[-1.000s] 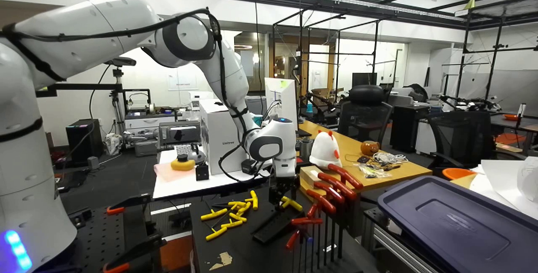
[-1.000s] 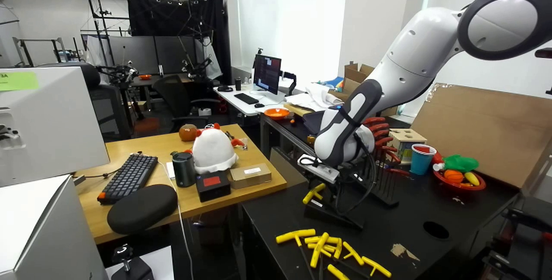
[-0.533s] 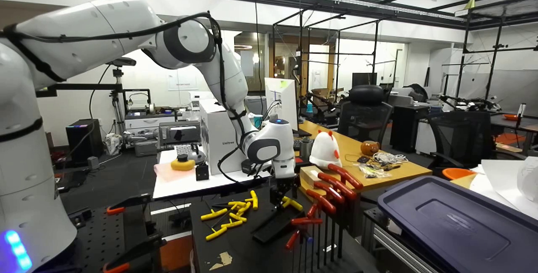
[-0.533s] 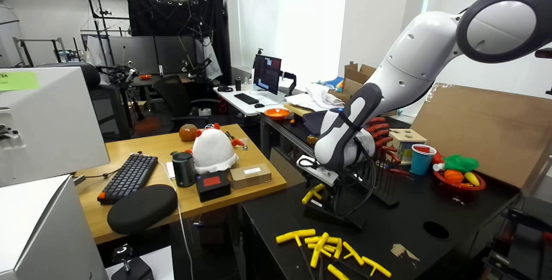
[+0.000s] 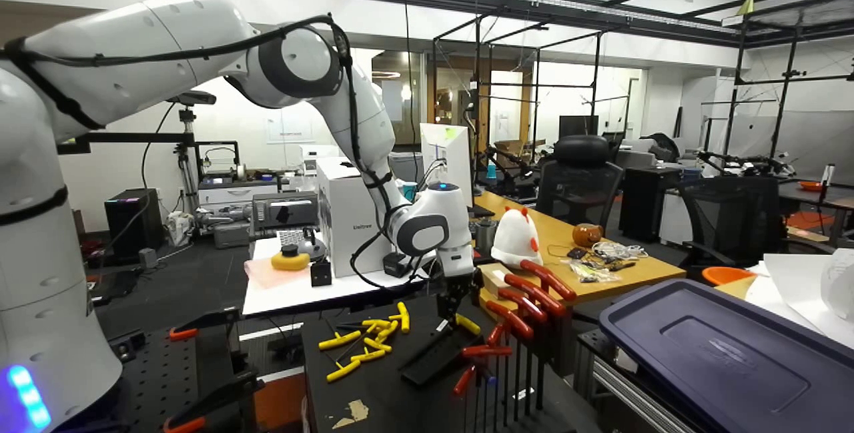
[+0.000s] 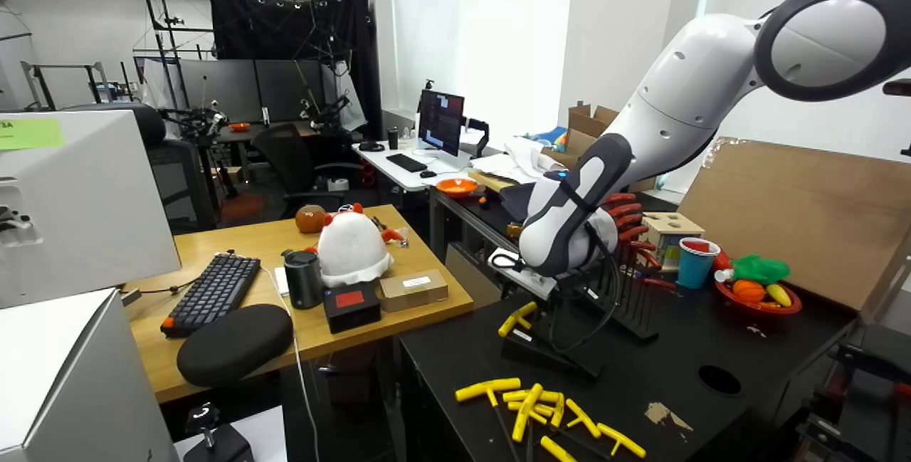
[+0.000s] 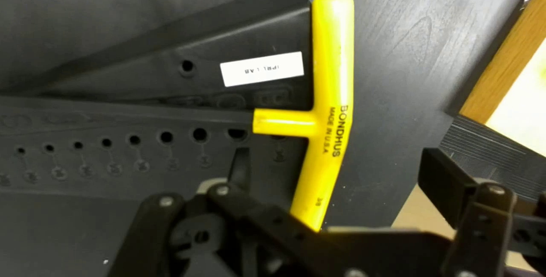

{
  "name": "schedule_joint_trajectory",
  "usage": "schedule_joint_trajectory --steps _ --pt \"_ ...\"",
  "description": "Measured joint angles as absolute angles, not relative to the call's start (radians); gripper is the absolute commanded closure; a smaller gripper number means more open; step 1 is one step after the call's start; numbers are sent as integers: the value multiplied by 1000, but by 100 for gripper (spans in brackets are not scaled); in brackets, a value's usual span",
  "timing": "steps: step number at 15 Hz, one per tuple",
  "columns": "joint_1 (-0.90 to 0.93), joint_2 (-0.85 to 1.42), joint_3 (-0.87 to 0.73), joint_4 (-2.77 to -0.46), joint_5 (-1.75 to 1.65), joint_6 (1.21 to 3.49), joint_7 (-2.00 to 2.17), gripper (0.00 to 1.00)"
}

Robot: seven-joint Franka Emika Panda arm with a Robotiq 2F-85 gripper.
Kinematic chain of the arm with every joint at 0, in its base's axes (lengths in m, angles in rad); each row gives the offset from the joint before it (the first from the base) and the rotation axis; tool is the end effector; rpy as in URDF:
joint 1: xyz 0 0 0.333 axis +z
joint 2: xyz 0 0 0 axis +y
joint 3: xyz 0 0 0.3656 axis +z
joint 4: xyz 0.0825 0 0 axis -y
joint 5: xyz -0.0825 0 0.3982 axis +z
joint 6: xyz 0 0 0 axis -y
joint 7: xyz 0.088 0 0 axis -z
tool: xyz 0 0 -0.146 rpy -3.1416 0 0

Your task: Put one of the yellow screwdrivers in the black panel

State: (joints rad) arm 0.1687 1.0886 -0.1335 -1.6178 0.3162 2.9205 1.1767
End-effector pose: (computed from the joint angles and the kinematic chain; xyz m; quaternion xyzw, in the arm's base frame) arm 0.7228 0.0188 -0.0149 -0.7730 0.6237 -0.0971 0.0637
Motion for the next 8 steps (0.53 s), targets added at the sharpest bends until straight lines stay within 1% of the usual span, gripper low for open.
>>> schedule_joint_trajectory --steps 8 --pt "164 1088 -160 -1573 285 2916 1140 0"
